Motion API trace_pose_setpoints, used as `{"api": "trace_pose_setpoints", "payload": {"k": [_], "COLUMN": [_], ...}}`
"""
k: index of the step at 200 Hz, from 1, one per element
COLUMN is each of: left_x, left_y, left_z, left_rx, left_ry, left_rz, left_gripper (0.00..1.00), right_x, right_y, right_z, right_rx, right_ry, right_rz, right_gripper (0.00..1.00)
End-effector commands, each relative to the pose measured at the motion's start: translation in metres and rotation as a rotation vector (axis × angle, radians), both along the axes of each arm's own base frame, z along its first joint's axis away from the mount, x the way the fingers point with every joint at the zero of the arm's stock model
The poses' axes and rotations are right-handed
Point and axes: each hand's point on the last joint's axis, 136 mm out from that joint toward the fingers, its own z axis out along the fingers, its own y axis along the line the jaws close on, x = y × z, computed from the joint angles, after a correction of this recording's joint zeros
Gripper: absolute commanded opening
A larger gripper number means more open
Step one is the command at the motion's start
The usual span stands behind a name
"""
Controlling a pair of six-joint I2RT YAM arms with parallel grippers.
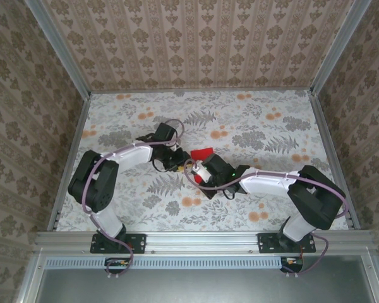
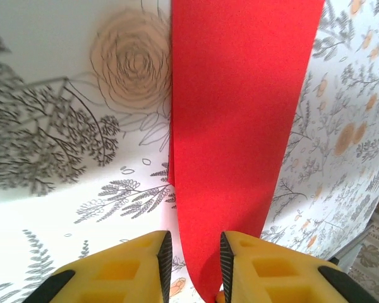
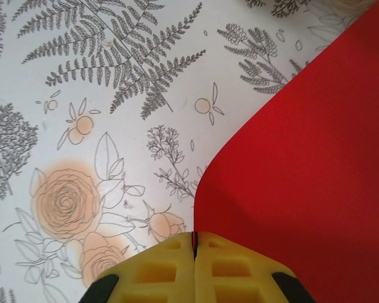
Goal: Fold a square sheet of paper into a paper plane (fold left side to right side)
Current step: Third fold the triangle at the center of the table.
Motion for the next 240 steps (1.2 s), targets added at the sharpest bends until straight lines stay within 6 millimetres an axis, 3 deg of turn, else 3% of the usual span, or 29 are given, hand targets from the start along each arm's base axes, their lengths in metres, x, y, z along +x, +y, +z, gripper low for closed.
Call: {"api": "trace_pose_setpoints", "payload": {"k": [1, 41, 99, 165, 240], "left_x": [0.007, 0.027, 0.046, 0.037, 0.032], "left_y": [0.001, -0.027, -0.056, -0.054, -0.053], "left_z": [0.016, 0.003, -0.018, -0.054, -0.065], "left_rx": [0.008, -0.026, -0.044, 0.030, 0.067], "left_ry": [-0.060, -0.070, -0.067, -0.013, 0.001], "left_rz": [-0.078, -0.163, -0.239, -0.283, -0.304], "left_gripper": [0.26, 0.14, 0.10, 0.08, 0.04], "right_x": [-0.007, -0.002, -0.001, 0.004, 0.027], "right_y": [0.010, 0.010, 0.012, 0.008, -0.018], "right_z": [0.013, 0.012, 0.010, 0.007, -0.005], "right_rx": [0.076, 0.116, 0.141, 0.161, 0.113], "right_ry": [0.087, 0.157, 0.211, 0.258, 0.290], "right_rz": [0.011, -0.018, -0.033, -0.075, -0.223], "right_gripper": [0.00, 0.00, 0.00, 0.00, 0.00]}}
